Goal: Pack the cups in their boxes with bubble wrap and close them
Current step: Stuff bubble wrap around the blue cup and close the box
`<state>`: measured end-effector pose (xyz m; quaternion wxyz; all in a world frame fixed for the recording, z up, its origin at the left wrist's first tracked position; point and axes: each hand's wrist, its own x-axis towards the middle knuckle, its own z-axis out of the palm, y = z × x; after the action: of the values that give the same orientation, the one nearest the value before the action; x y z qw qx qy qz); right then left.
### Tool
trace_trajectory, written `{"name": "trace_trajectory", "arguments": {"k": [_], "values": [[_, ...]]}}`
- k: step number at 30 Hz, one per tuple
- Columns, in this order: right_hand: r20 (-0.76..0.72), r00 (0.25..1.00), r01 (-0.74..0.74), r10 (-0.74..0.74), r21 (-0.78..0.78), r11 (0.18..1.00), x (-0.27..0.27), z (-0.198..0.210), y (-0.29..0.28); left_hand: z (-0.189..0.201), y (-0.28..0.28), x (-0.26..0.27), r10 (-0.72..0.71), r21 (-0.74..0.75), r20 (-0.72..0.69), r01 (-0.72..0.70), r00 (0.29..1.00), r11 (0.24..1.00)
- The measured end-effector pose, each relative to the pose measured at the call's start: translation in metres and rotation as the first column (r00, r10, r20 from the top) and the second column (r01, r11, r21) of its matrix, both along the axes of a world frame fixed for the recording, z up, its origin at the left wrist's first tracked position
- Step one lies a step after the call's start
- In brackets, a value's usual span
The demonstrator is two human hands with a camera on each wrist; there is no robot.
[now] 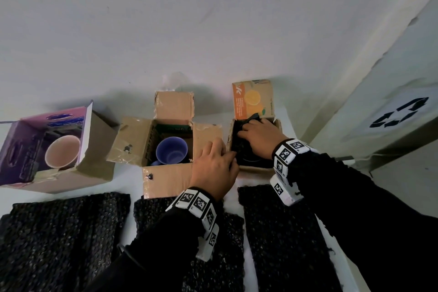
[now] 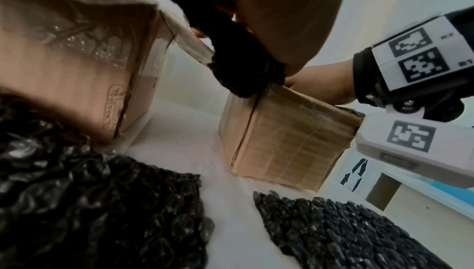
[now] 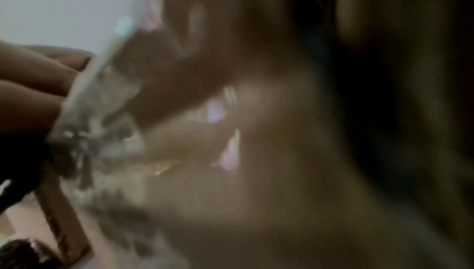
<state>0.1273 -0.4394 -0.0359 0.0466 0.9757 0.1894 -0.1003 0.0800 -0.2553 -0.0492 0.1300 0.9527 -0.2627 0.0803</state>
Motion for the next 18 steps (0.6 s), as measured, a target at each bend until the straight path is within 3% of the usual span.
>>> {"name": "trace_trajectory", "arguments": {"k": [2, 7, 12, 18], "values": [[0.019, 1.000, -0.006, 0.005, 0.067, 0.998, -0.002, 0.005, 0.001, 0.000, -0.001, -0.001, 0.002, 0.024, -0.008, -0.002, 1.000, 1.000], [0.322, 0.947, -0.046, -0.005, 0.151, 0.987, -0.009, 0.002, -0.011, 0.000, 0.000, 0.000, -0.006, 0.034, -0.048, 0.008, 0.999, 0.999], [0.144, 0.989, -0.041, 0.019, 0.153, 0.987, -0.015, 0.002, -0.009, 0.007, -0.005, 0.003, -0.019, 0.118, -0.135, 0.035, 0.991, 0.992], [0.024, 1.000, -0.019, 0.015, 0.172, 0.985, -0.010, -0.004, -0.014, 0.012, 0.004, 0.003, -0.058, 0.028, -0.267, 0.068, 0.962, 0.997]]}}
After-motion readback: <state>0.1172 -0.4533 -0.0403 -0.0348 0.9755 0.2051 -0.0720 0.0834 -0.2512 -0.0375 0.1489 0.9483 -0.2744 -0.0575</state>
